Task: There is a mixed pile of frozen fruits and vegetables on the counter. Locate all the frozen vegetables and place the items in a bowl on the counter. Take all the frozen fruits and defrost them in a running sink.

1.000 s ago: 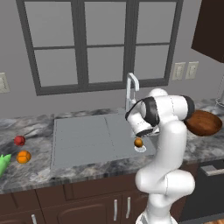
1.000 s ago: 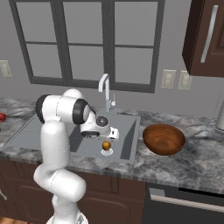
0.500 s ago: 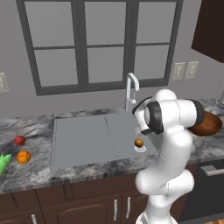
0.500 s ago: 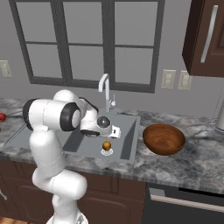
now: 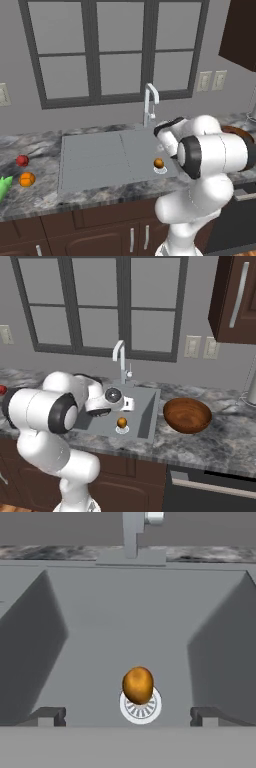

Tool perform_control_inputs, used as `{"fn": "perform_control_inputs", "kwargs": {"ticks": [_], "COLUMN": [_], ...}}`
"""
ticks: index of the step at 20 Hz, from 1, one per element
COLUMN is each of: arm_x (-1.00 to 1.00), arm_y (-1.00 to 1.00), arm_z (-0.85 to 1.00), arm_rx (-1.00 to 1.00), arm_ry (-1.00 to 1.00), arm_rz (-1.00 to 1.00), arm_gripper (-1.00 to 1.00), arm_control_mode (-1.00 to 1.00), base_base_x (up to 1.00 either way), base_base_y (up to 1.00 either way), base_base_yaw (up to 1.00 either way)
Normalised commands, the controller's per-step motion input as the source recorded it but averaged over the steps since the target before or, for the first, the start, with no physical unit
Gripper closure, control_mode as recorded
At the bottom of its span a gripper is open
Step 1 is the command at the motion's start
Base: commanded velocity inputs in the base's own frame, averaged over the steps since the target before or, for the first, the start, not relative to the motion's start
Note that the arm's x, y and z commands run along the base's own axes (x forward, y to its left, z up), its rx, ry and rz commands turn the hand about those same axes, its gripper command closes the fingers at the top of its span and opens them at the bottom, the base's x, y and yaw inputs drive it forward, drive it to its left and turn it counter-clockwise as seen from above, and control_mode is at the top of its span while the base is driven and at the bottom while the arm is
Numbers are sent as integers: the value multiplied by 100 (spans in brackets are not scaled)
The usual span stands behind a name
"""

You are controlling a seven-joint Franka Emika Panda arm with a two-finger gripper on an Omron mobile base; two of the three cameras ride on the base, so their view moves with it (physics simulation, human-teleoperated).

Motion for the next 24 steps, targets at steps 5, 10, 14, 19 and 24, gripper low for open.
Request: {"fn": "perform_control_inputs", "kwargs": {"ticks": [5,10,14,19,24], "arm_x": [-22,-10,-18,-37,-38], "arm_y": [-4,-1,-8,-17,3], "arm_z": [96,100,100,71,51], "arm_rx": [0,1,4,8,10], "arm_ry": [14,18,14,8,4], "arm_rz": [7,8,9,8,9], "arm_gripper": [-100,-100,-100,-100,-100], "arm_control_mode": [-100,-100,-100,-100,-100], "base_base_x": [0,0,0,0,0], "base_base_y": [0,0,0,0,0], "base_base_yaw": [0,0,0,0,0]}}
